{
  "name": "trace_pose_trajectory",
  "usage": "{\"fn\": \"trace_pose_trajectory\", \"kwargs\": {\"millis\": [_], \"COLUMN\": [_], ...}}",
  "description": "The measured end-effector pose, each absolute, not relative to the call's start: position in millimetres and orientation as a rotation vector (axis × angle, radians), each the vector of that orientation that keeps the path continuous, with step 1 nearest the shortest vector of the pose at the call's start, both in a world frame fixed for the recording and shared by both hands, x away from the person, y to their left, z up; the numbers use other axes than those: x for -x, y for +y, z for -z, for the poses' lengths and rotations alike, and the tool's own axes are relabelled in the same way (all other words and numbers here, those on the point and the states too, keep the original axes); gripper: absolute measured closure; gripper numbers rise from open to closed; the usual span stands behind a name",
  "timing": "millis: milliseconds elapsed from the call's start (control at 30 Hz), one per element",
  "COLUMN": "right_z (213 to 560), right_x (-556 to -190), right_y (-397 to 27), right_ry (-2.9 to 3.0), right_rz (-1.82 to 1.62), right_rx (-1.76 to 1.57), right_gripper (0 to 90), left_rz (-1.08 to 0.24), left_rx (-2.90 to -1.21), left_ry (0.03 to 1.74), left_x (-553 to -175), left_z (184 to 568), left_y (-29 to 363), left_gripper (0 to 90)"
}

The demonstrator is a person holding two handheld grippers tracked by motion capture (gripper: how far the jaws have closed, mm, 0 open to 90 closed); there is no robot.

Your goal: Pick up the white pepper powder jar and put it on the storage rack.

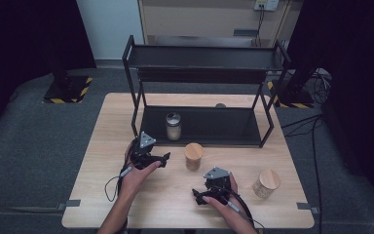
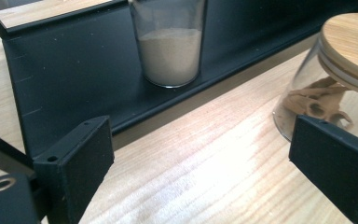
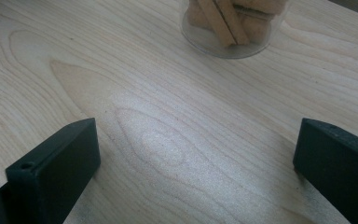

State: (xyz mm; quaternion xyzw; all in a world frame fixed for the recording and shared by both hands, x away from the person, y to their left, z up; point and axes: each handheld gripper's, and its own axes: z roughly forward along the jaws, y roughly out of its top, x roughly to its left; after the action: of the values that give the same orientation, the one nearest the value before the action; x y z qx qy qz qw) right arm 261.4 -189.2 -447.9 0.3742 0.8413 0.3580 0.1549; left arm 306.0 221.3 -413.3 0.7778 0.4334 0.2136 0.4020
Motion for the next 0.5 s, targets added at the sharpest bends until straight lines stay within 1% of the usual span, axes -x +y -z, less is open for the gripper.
{"fn": "trace_pose_trajectory", "kwargs": {"millis": [500], "right_z": [448.1], "right_x": [-261.5], "right_y": [-189.4], "right_ry": [2.411], "right_rz": [-1.027], "right_rx": [-1.07], "right_gripper": [0.5], "left_rz": [-0.547], "left_rx": [-1.975], "left_ry": [1.106], "left_x": [-284.3], "left_z": [408.2], "left_y": [232.1], "left_gripper": [5.0]}}
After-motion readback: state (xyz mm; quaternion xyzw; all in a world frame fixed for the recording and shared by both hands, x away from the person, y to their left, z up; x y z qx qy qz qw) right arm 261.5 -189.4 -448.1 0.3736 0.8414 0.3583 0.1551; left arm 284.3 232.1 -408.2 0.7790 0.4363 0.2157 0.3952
